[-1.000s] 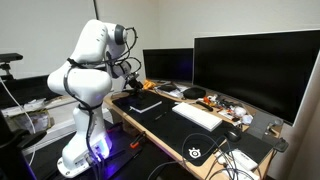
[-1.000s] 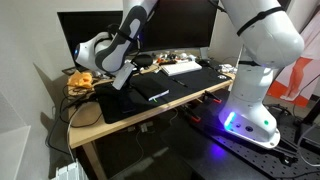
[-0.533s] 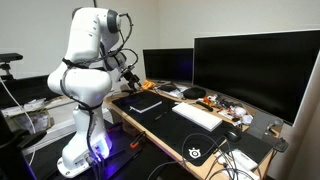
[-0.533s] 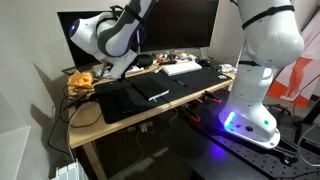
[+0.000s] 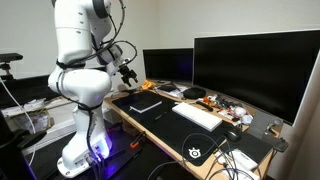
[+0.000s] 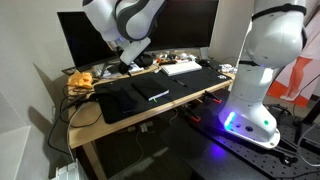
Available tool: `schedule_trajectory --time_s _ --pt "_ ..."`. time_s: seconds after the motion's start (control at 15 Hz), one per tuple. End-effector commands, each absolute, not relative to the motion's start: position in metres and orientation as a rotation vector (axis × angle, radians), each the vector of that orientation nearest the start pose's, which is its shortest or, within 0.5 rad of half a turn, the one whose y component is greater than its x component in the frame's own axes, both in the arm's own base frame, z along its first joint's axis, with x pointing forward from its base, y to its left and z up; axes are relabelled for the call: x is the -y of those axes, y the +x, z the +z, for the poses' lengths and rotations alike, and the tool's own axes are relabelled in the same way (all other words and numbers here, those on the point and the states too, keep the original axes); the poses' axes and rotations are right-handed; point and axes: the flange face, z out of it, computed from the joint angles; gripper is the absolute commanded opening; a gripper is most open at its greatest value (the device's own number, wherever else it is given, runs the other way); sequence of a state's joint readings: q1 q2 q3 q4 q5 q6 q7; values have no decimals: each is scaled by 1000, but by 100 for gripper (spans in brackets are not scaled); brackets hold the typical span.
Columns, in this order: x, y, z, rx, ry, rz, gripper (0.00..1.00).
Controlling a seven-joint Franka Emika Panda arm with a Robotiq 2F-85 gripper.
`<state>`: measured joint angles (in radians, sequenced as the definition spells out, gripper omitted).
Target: Move the black book slightly to the left, and place the navy blue object, which is on the left on top of it
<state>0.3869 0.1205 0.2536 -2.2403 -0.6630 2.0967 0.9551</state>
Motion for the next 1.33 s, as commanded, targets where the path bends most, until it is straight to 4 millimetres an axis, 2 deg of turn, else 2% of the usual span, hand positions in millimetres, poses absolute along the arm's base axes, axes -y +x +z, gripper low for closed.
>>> schedule_trajectory --time_s 0.0,0.33,0.53,0.73,1.13,1.27 --pt "-270 408 318 -249 2691 252 100" --pt "-276 403 310 -358 2798 149 100" --pt "-280 403 303 -303 2843 12 100" --pt "-288 401 294 -247 2883 -30 100" --pt "-303 408 252 -35 2913 -156 100" --pt "-309 411 242 -31 2941 -160 100"
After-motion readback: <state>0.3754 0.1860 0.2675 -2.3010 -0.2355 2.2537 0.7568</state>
